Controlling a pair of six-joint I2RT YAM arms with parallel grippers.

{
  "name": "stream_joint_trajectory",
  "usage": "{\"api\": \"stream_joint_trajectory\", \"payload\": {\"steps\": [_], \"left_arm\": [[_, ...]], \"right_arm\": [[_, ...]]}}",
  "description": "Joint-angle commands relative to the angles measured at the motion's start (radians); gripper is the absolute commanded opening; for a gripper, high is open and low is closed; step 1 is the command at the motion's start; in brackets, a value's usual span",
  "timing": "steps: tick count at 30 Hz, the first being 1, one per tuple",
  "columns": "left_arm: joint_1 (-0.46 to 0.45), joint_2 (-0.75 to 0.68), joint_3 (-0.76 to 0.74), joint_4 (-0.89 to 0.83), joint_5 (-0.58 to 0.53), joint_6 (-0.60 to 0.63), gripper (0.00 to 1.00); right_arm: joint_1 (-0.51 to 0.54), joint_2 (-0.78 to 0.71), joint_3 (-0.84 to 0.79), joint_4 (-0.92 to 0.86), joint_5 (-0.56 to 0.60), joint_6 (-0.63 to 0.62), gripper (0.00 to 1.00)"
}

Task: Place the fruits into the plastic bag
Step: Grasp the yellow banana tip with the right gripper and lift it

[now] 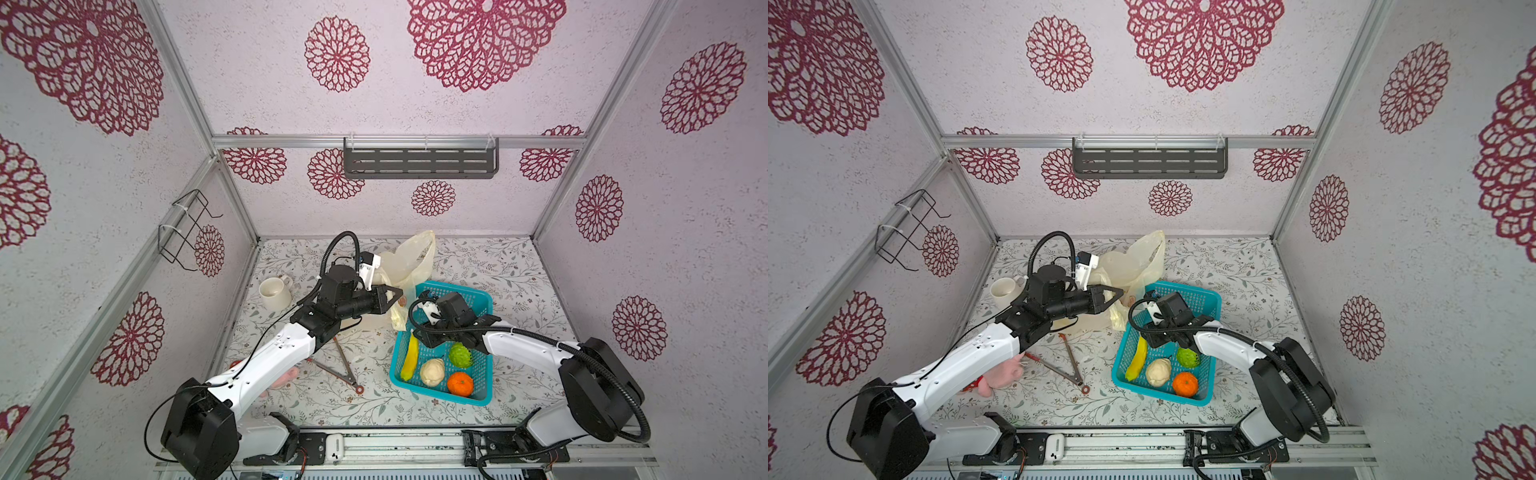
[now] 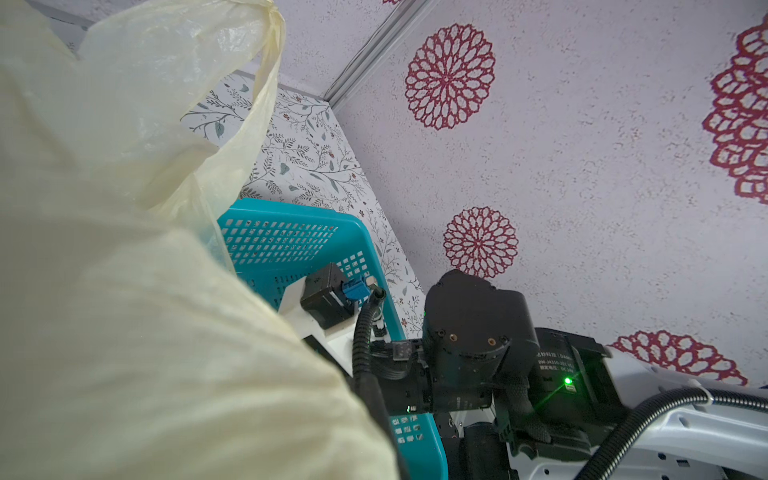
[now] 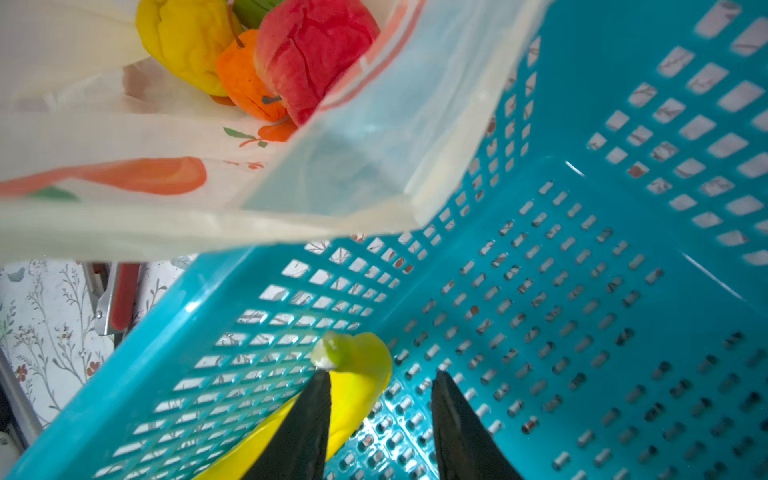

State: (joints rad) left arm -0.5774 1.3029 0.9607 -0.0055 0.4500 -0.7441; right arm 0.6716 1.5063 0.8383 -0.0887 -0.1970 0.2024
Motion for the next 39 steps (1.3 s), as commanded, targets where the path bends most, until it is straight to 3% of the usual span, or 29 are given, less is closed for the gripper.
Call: {"api": "stream_joint_trajectory", "payload": {"steps": [1,9,21,26,39], "left_arm": [[-0.001,0.007,0.016,0.004,-0.011,0.008,0.00],[-0.001,0.007,0.013,-0.001,-0.011,0.006,0.00],[-0.001,0.012,0.010,0.003,-0.004,0.006,0.00],[-0.001,0.013,0.013,0.006,-0.002,0.002,0.00],[-0.002,-0.014,0.004,-0.013,-0.013,0.006,0.00]], "right_arm": [[0.007,0.011,0.029,0.033,-0.026,-0.017,0.40],[0.029,0.051,0.066,0.019,-0.037,-0.036,0.43],[0.031,-0.086,0.016,-0.027,-0.038,-0.047,0.46],[0.040,-0.040,0.047,-0.052,-0.078,-0.070,0.46],[0.042,0.051,0.063,-0.013,-0.006,-0.058,0.45]]}}
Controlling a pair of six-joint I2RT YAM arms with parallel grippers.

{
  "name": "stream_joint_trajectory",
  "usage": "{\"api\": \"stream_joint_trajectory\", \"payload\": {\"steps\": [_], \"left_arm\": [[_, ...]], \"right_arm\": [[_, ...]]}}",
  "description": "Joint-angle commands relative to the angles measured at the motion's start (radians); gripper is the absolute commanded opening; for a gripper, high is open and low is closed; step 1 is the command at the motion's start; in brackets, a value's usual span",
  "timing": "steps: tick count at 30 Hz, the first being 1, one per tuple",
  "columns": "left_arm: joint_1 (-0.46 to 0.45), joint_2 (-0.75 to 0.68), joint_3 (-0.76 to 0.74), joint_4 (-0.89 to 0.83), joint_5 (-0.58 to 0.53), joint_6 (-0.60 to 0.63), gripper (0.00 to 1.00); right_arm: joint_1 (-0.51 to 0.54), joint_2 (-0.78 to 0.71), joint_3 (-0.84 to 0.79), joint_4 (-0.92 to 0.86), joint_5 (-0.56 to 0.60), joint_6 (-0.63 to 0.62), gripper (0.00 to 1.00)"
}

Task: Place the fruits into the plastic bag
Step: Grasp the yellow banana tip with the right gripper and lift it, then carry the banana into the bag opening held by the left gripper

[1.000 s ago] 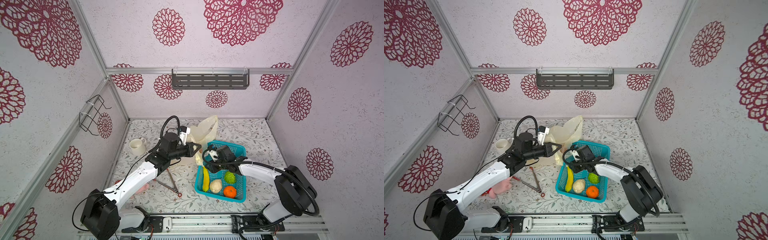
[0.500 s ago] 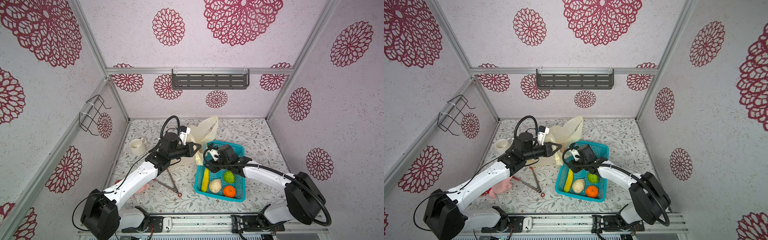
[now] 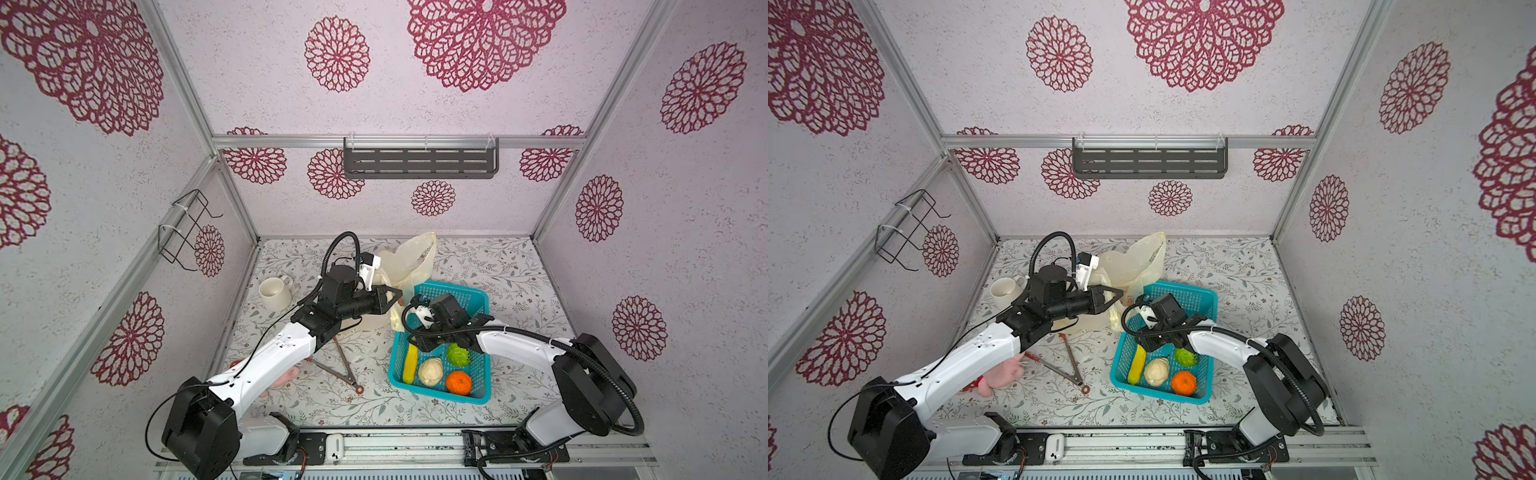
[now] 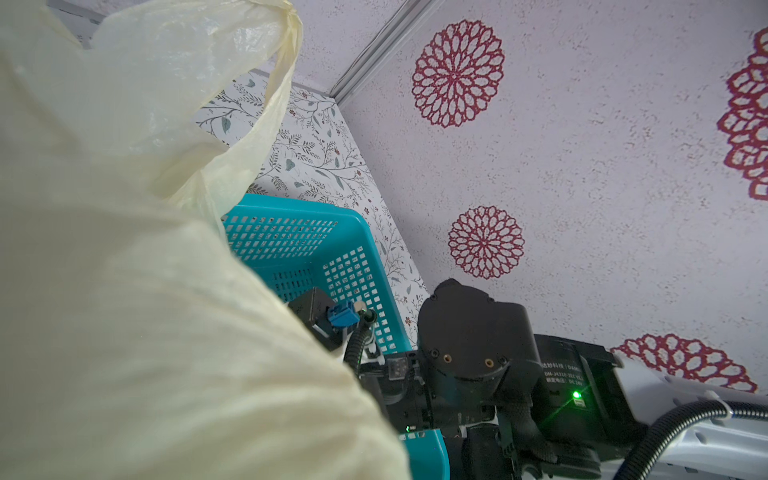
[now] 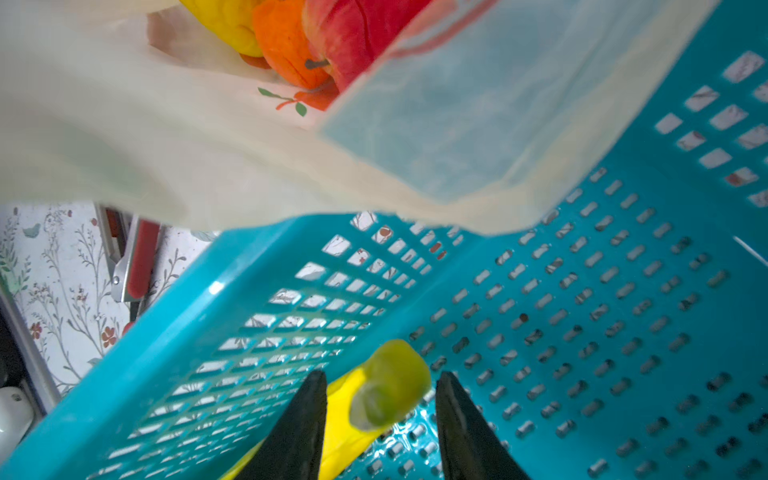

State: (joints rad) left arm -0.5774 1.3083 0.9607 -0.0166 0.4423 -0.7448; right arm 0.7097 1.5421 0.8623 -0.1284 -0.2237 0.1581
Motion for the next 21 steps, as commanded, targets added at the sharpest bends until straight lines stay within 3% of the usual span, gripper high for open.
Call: {"api": "stream_joint_trajectory", "payload": {"steps": [1,10,15,18,21], "left_arm": [[-0.001,-0.021,0.004,-0.001,-0.005,0.007,0.00],[-0.001,-0.022,0.004,-0.008,-0.004,0.012,0.00],[-0.001,-0.026,0.003,-0.014,-0.005,0.015,0.00],[-0.001,-0.026,0.003,-0.014,-0.003,0.021,0.00],[-0.001,-0.023,0.007,-0.016,-0.001,0.028,0.00]], "right_arm": [[0.004,0.021,0.047,0.030,0.020,-0.014,0.44],[0.004,0.071,0.089,0.045,0.026,-0.014,0.37],[0.004,0.069,0.095,0.023,0.032,-0.015,0.15],[0.004,0.051,0.087,0.004,0.040,-0.015,0.15],[0.004,0.036,0.079,-0.007,0.042,-0.012,0.25]]}}
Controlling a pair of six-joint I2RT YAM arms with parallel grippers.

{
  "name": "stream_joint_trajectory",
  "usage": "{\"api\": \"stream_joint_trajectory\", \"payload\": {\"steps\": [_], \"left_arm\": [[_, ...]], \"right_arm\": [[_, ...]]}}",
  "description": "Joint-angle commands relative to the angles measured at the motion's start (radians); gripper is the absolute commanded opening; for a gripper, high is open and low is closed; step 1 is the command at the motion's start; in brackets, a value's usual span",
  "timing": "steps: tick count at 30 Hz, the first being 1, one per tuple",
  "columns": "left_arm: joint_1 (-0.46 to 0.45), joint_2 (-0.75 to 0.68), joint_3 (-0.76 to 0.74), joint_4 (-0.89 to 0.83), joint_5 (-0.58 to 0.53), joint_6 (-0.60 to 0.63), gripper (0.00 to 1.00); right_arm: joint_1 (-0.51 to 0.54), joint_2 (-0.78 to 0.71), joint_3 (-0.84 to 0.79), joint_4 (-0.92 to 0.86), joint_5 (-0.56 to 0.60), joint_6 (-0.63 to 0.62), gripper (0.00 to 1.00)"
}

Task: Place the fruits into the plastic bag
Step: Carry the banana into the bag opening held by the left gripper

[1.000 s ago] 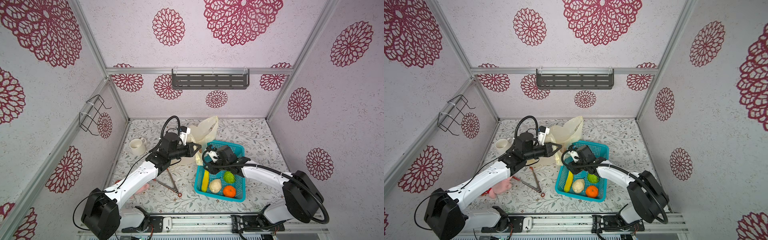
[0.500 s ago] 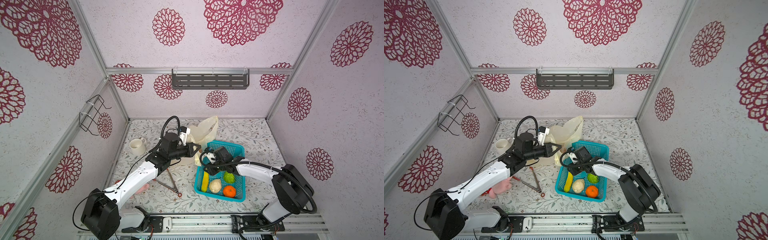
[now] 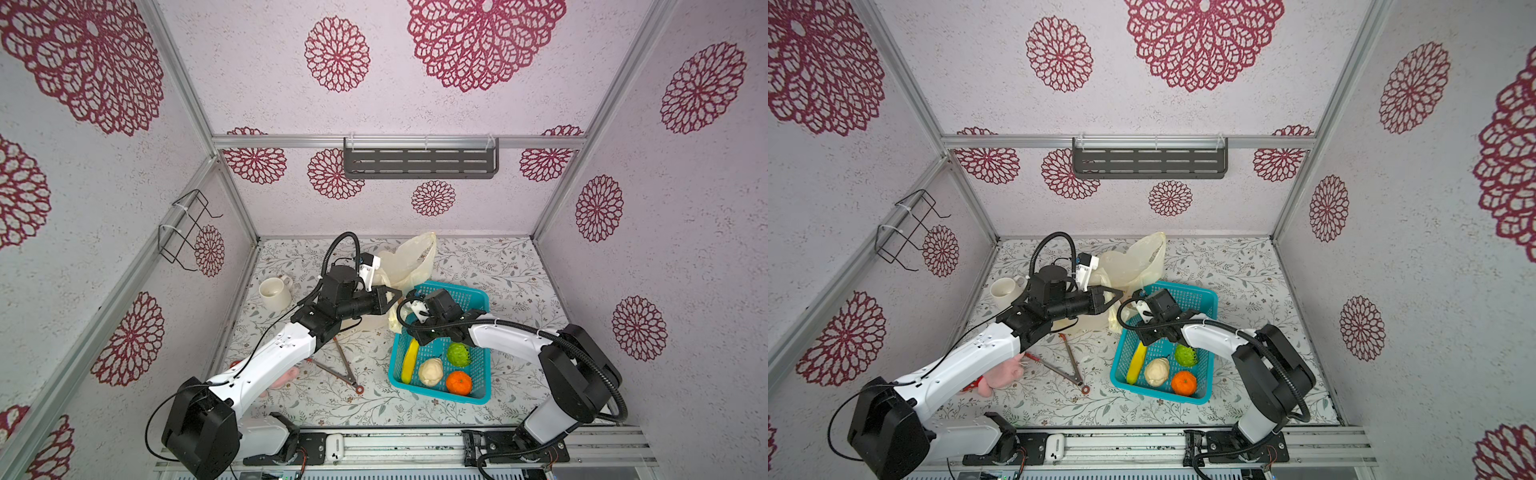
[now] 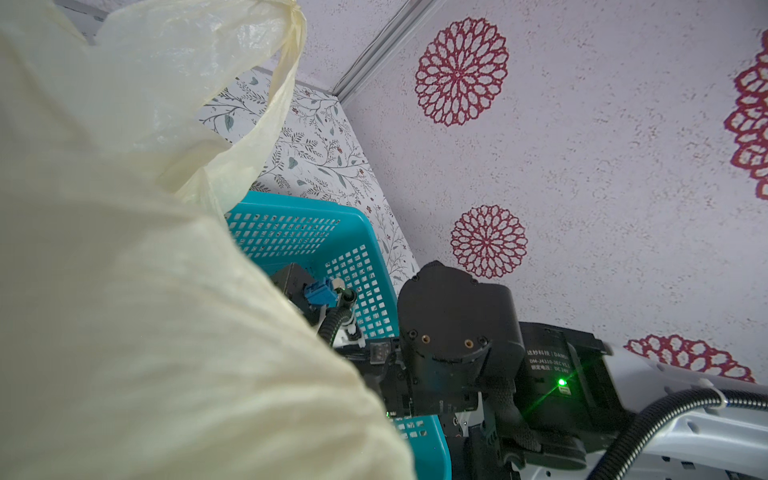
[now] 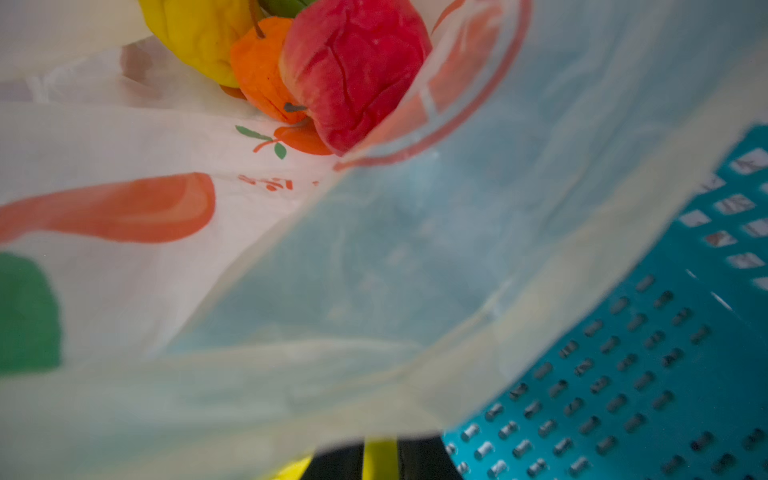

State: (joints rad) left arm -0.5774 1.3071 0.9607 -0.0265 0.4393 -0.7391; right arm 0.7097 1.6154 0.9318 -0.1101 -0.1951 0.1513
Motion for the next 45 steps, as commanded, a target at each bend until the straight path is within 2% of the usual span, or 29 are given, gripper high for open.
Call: {"api": "stream_joint_trajectory", "payload": {"steps": [1,4,7,16,21,25,29,34,45], "left_arm": [[-0.001,-0.020,0.008,-0.006,0.004,0.024,0.00],[-0.001,-0.016,0.012,-0.007,0.011,0.024,0.00],[-0.001,-0.017,0.013,-0.009,0.014,0.024,0.00],[-0.001,-0.018,0.013,-0.013,0.015,0.026,0.00],[-0.001,-0.017,0.012,-0.013,0.015,0.031,0.00],[-0.001,-0.014,0.009,-0.011,0.017,0.036,0.00],[-0.001,-0.013,-0.001,0.002,0.016,0.035,0.00],[-0.003,-0.012,-0.005,0.007,0.021,0.035,0.00],[-0.002,-0.049,-0.012,-0.014,0.013,0.043,0.00]], "right_arm": [[0.004,-0.040,0.007,-0.028,0.016,-0.006,0.29],[0.004,-0.048,-0.002,-0.045,0.037,-0.004,0.34],[0.002,-0.067,-0.022,-0.045,0.052,-0.004,0.33],[-0.001,-0.098,-0.021,-0.044,0.087,0.007,0.14],[-0.066,-0.194,0.012,-0.085,0.133,0.016,0.06],[-0.132,-0.282,0.075,-0.134,0.232,-0.003,0.04],[-0.156,-0.316,0.164,-0.143,0.392,-0.051,0.01],[-0.154,-0.280,0.229,-0.033,0.512,-0.064,0.01],[-0.065,0.016,0.416,0.120,0.486,-0.123,0.01]]}}
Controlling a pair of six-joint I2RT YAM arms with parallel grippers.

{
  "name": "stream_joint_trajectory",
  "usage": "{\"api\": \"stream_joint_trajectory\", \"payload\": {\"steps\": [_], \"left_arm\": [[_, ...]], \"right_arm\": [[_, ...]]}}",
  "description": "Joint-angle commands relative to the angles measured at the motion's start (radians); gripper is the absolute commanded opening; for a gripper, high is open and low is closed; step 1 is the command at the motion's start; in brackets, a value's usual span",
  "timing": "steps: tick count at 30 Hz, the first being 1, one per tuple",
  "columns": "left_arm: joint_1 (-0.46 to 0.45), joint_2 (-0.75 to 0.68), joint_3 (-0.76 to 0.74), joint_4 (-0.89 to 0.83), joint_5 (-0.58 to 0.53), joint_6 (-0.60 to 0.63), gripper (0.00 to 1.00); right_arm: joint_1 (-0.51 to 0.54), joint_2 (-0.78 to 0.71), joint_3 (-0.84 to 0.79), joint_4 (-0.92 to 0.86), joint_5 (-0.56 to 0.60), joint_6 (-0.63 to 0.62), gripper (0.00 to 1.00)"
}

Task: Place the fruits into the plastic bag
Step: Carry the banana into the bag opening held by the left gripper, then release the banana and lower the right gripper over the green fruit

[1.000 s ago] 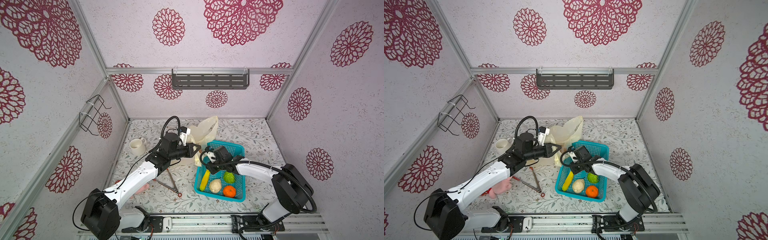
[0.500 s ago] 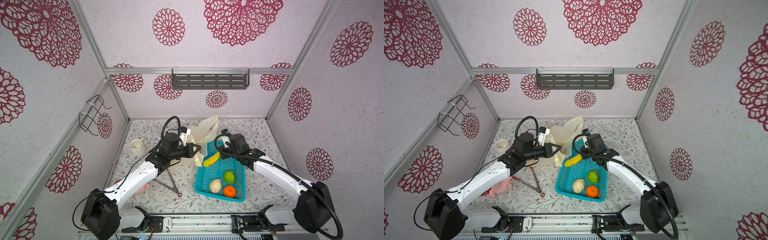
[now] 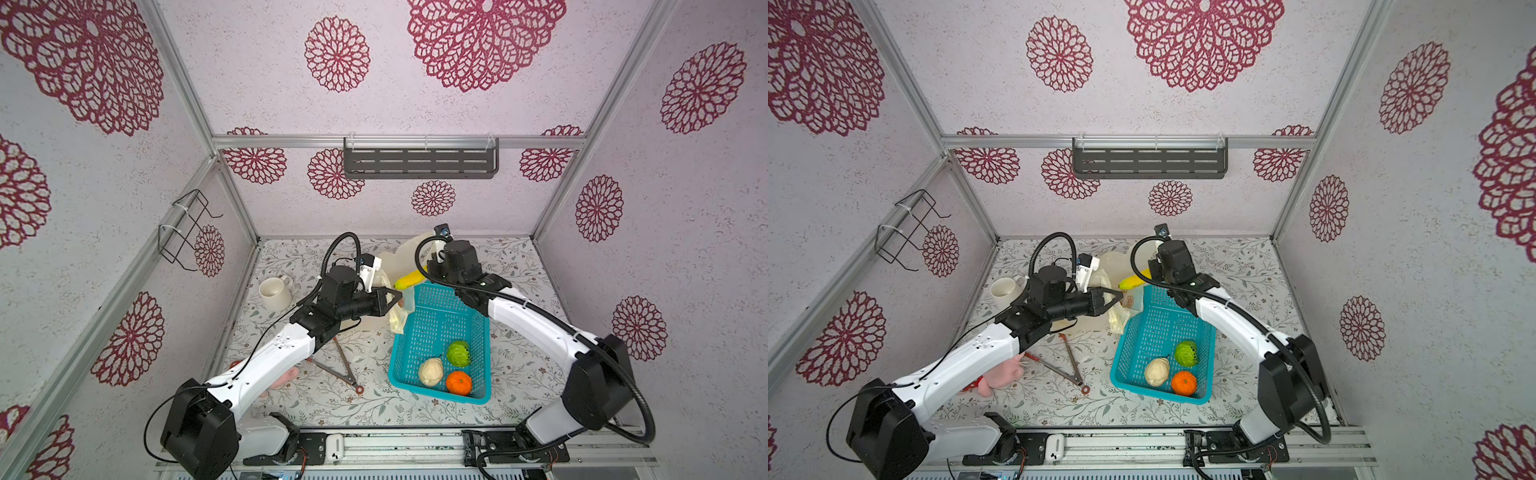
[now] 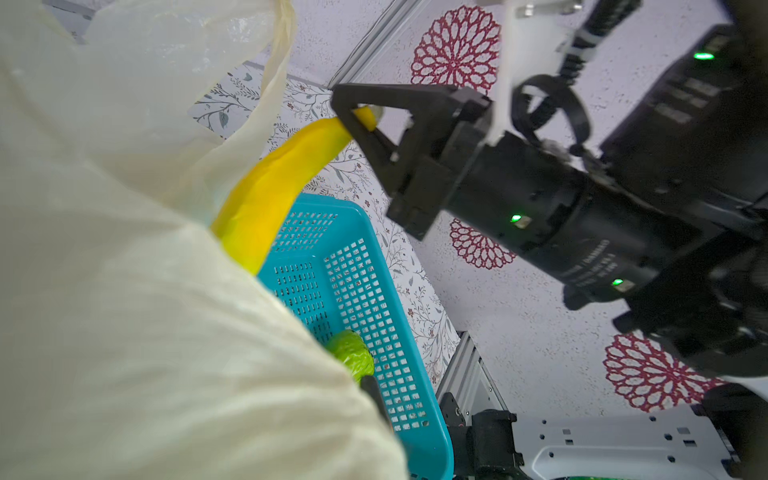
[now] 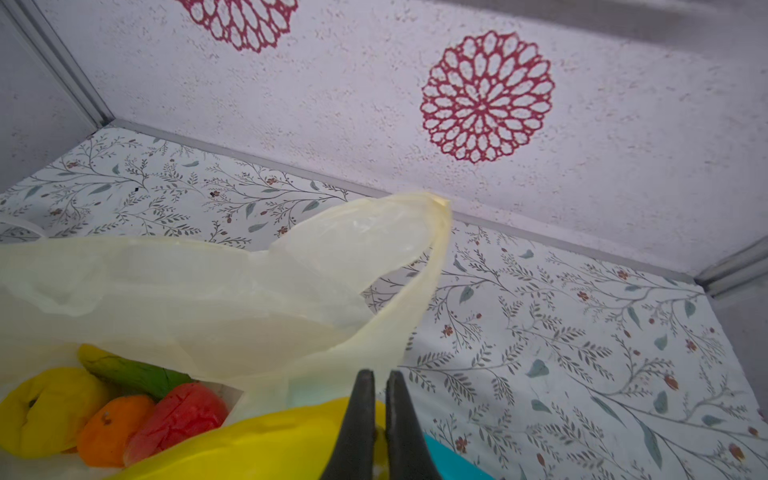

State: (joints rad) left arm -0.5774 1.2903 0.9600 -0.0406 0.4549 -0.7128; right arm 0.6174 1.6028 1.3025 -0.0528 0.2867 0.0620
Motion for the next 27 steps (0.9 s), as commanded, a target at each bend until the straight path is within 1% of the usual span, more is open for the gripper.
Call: {"api": "stream_joint_trajectory", "payload": {"steps": [1,8,13,16,17,19,20,23,27], "left_arm": [[-0.003,-0.035,-0.010,-0.004,-0.003,0.016,0.00],[-0.003,-0.043,-0.019,-0.011,-0.007,0.015,0.00],[-0.003,-0.034,-0.015,-0.007,-0.005,0.015,0.00],[-0.003,-0.029,-0.007,-0.010,-0.005,0.019,0.00],[-0.001,-0.029,-0.005,-0.012,-0.007,0.022,0.00],[-0.001,-0.029,-0.001,-0.013,-0.012,0.027,0.00],[-0.001,-0.029,0.000,-0.014,-0.013,0.029,0.00],[-0.001,-0.029,0.003,-0.019,-0.019,0.036,0.00],[0.001,-0.031,-0.003,-0.011,-0.023,0.035,0.00]], "right_arm": [[0.035,0.052,0.056,0.070,-0.013,-0.026,0.01],[0.059,0.150,0.065,0.129,-0.214,0.085,0.02],[0.061,0.207,0.059,0.150,-0.280,0.151,0.04],[0.061,0.206,0.058,0.151,-0.293,0.162,0.15],[0.059,0.199,0.055,0.151,-0.295,0.161,0.22],[0.059,0.178,0.044,0.155,-0.286,0.160,0.46],[0.058,0.165,0.039,0.158,-0.282,0.160,0.52],[0.055,0.120,0.020,0.157,-0.265,0.159,0.61],[0.028,0.035,-0.016,0.150,-0.259,0.186,0.64]]}}
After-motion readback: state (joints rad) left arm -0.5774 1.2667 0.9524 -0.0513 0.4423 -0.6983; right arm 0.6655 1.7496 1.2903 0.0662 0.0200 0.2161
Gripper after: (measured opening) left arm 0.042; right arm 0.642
